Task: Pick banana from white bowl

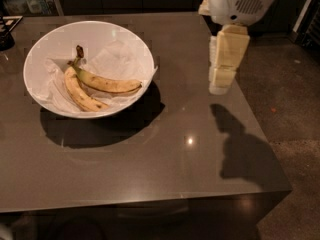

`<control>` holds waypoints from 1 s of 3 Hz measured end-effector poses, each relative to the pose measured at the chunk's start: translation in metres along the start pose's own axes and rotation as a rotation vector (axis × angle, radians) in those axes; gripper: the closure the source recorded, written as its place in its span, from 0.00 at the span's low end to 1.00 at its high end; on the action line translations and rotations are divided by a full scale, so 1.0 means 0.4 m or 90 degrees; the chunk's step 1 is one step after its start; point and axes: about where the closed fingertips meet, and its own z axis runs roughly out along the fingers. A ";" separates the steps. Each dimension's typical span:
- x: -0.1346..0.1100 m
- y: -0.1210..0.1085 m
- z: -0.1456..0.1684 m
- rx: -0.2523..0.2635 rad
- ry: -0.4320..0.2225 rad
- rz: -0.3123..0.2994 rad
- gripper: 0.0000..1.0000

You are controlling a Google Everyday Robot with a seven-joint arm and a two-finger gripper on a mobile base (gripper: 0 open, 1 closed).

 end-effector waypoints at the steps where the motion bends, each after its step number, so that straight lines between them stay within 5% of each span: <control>1: -0.119 -0.094 0.022 0.007 0.015 -0.036 0.00; 2: -0.209 -0.136 0.051 0.003 0.016 -0.064 0.00; 3: -0.234 -0.152 0.060 0.018 -0.001 -0.056 0.00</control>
Offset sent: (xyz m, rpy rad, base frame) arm 0.0452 0.1012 -0.0026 -0.1635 0.1245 0.1284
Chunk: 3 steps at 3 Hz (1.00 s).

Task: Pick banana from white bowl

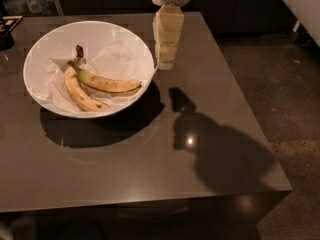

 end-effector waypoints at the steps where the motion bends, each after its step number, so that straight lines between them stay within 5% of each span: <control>1: -0.059 -0.022 0.054 0.027 0.021 0.006 0.00; 3: -0.133 -0.012 0.186 0.004 0.052 -0.016 0.09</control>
Offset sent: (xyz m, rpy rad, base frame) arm 0.0288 0.0768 -0.0709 -0.1272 -0.0094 -0.0125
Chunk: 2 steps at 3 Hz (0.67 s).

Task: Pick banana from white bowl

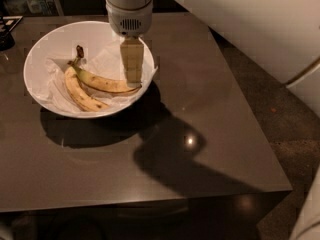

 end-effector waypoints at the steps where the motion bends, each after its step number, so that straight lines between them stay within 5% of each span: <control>1: -0.013 0.018 0.042 -0.026 -0.005 0.005 0.13; 2: -0.012 0.025 0.070 -0.045 -0.014 0.020 0.22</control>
Offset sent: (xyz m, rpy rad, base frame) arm -0.0018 0.0035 -0.0442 0.0325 0.1296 -0.0420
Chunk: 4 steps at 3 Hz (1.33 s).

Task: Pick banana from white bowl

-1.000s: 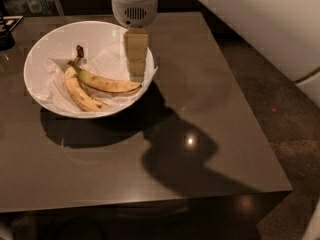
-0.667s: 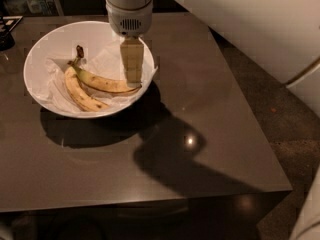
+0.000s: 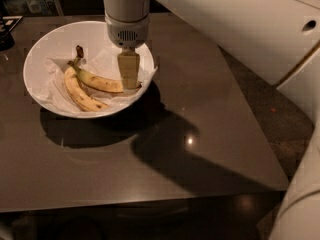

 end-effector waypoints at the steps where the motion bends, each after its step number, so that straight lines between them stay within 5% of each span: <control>1: -0.011 -0.014 0.015 -0.014 -0.009 -0.005 0.26; 4: -0.060 -0.020 0.080 -0.139 -0.100 -0.030 0.36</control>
Offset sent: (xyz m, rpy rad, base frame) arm 0.0163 0.0167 -0.0173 0.0761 0.1593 0.0510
